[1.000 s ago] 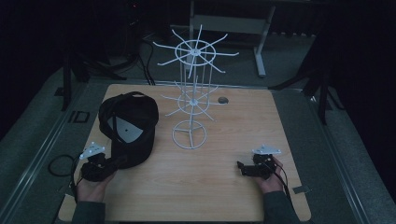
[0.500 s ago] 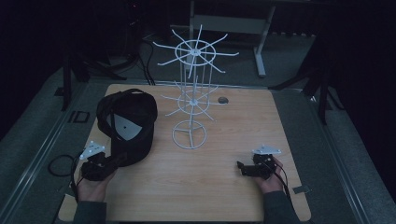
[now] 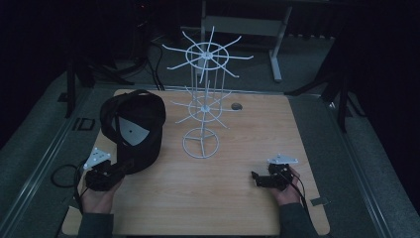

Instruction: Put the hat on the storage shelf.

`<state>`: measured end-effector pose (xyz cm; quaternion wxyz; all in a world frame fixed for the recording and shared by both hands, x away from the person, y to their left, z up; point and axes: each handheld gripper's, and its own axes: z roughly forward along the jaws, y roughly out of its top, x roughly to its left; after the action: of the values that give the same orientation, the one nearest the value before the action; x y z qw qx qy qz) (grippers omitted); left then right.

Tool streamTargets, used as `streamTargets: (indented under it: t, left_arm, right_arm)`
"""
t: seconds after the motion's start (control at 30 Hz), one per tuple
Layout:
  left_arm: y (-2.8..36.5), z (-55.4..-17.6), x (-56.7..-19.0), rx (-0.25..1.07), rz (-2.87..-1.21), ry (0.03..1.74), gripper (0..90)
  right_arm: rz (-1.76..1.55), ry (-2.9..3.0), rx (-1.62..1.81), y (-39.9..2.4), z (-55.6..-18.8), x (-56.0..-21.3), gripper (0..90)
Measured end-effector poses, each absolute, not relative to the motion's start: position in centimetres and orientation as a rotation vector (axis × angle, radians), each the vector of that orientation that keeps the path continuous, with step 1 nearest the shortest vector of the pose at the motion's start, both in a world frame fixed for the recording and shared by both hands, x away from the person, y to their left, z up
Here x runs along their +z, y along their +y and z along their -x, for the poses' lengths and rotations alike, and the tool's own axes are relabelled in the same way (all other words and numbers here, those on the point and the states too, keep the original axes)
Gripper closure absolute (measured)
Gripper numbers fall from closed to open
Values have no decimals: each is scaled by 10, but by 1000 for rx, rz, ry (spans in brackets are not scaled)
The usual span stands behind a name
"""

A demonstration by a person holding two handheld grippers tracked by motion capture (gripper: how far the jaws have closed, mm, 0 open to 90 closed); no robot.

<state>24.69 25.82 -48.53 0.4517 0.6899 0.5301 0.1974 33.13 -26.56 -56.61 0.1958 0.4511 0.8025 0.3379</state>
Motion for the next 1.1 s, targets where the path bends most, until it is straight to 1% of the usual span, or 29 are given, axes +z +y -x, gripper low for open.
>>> streamTargets:
  t: [1.1]
  left_arm:
    - [257, -251, -463, 557, -1670, 1290, 867]
  right_arm:
    - [-1265, 2248, 947, -266, -331, -566, 113]
